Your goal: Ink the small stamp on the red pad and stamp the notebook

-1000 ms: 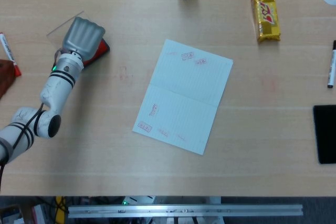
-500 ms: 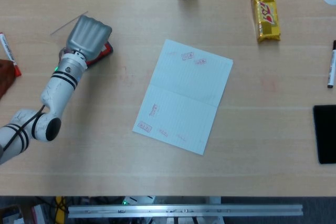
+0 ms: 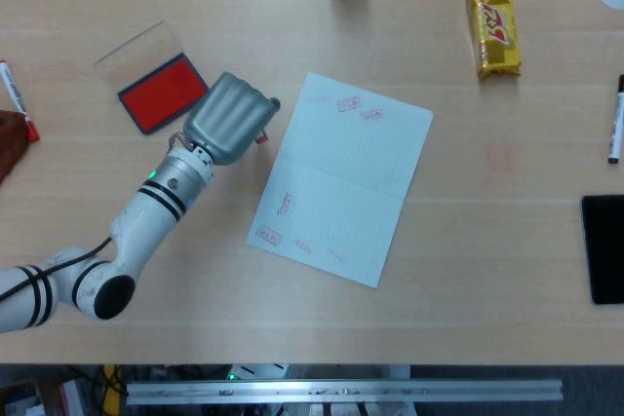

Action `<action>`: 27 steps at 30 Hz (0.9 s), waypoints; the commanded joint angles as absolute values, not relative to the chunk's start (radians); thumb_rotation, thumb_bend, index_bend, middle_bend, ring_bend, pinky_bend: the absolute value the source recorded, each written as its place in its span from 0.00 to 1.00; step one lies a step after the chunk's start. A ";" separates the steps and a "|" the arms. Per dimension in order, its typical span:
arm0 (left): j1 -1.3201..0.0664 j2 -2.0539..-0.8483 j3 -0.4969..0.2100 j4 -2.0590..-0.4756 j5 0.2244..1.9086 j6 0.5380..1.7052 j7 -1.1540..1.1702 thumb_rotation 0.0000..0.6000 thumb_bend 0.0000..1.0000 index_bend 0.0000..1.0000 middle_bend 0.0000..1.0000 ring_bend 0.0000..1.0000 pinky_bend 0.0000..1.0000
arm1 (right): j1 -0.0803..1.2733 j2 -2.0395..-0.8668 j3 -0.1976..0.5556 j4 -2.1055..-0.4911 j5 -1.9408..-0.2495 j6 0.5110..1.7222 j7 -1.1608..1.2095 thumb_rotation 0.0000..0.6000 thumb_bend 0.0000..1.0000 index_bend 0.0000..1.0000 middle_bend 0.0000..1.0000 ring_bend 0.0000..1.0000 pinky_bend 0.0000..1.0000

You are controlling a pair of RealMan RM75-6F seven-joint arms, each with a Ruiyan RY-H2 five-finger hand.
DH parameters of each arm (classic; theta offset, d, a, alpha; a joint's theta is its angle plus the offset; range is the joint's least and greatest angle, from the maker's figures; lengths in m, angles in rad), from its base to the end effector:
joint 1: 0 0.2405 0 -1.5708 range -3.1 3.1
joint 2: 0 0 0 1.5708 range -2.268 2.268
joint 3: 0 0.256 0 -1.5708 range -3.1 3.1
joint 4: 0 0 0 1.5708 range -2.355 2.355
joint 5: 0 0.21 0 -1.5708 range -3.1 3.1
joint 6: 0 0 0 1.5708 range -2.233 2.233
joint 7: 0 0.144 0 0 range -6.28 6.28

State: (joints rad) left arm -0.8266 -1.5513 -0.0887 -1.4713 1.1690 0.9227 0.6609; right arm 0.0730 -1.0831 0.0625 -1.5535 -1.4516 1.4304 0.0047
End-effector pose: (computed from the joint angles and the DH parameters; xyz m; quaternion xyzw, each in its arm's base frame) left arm -0.1309 0.3356 -0.0335 -0.8428 -0.1930 -0.2833 0.4149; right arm -0.3357 -0.1806 0.1754 0.5964 -0.3870 0.3410 0.6150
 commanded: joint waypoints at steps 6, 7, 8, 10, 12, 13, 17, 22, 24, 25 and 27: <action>-0.832 -1.600 -0.049 -1.542 1.198 0.957 0.752 1.00 0.34 0.61 1.00 1.00 1.00 | 0.069 -1.079 0.063 -1.548 -1.447 1.432 0.012 1.00 0.31 0.23 0.32 0.23 0.26; -0.833 -1.608 -0.047 -1.542 1.200 0.959 0.757 1.00 0.34 0.61 1.00 1.00 1.00 | 0.069 -1.079 0.063 -1.547 -1.446 1.431 0.014 1.00 0.31 0.23 0.32 0.23 0.26; -0.834 -1.616 -0.046 -1.540 1.202 0.960 0.763 1.00 0.34 0.61 1.00 1.00 1.00 | 0.070 -1.080 0.063 -1.546 -1.446 1.429 0.015 1.00 0.31 0.23 0.32 0.23 0.26; -0.836 -1.635 -0.043 -1.535 1.205 0.964 0.772 1.00 0.34 0.61 1.00 1.00 1.00 | 0.070 -1.080 0.063 -1.544 -1.445 1.427 0.017 1.00 0.31 0.23 0.32 0.23 0.26; -0.838 -1.651 -0.041 -1.526 1.209 0.966 0.782 1.00 0.34 0.61 1.00 1.00 1.00 | 0.071 -1.080 0.063 -1.542 -1.446 1.427 0.018 1.00 0.31 0.23 0.32 0.23 0.26; -0.838 -1.658 -0.040 -1.522 1.211 0.967 0.785 1.00 0.34 0.61 1.00 1.00 1.00 | 0.070 -1.080 0.063 -1.542 -1.445 1.427 0.018 1.00 0.31 0.23 0.32 0.23 0.26; -0.838 -1.683 -0.037 -1.502 1.209 0.968 0.792 1.00 0.34 0.61 1.00 1.00 1.00 | 0.069 -1.079 0.063 -1.540 -1.444 1.427 0.020 1.00 0.31 0.23 0.32 0.23 0.26; -0.838 -1.708 -0.027 -1.462 1.210 0.962 0.801 1.00 0.34 0.61 1.00 1.00 1.00 | 0.068 -1.079 0.063 -1.540 -1.444 1.428 0.021 1.00 0.31 0.23 0.32 0.23 0.26; -0.835 -1.717 -0.022 -1.445 1.212 0.960 0.798 1.00 0.34 0.61 1.00 1.00 1.00 | 0.067 -1.079 0.062 -1.539 -1.444 1.428 0.021 1.00 0.31 0.23 0.32 0.23 0.26; -0.834 -1.719 -0.020 -1.439 1.213 0.960 0.797 1.00 0.34 0.61 1.00 1.00 1.00 | 0.067 -1.079 0.062 -1.540 -1.444 1.429 0.020 1.00 0.31 0.23 0.32 0.23 0.26; -0.831 -1.725 -0.016 -1.426 1.215 0.957 0.793 1.00 0.34 0.61 1.00 1.00 1.00 | 0.066 -1.079 0.062 -1.540 -1.443 1.429 0.019 1.00 0.31 0.23 0.33 0.23 0.26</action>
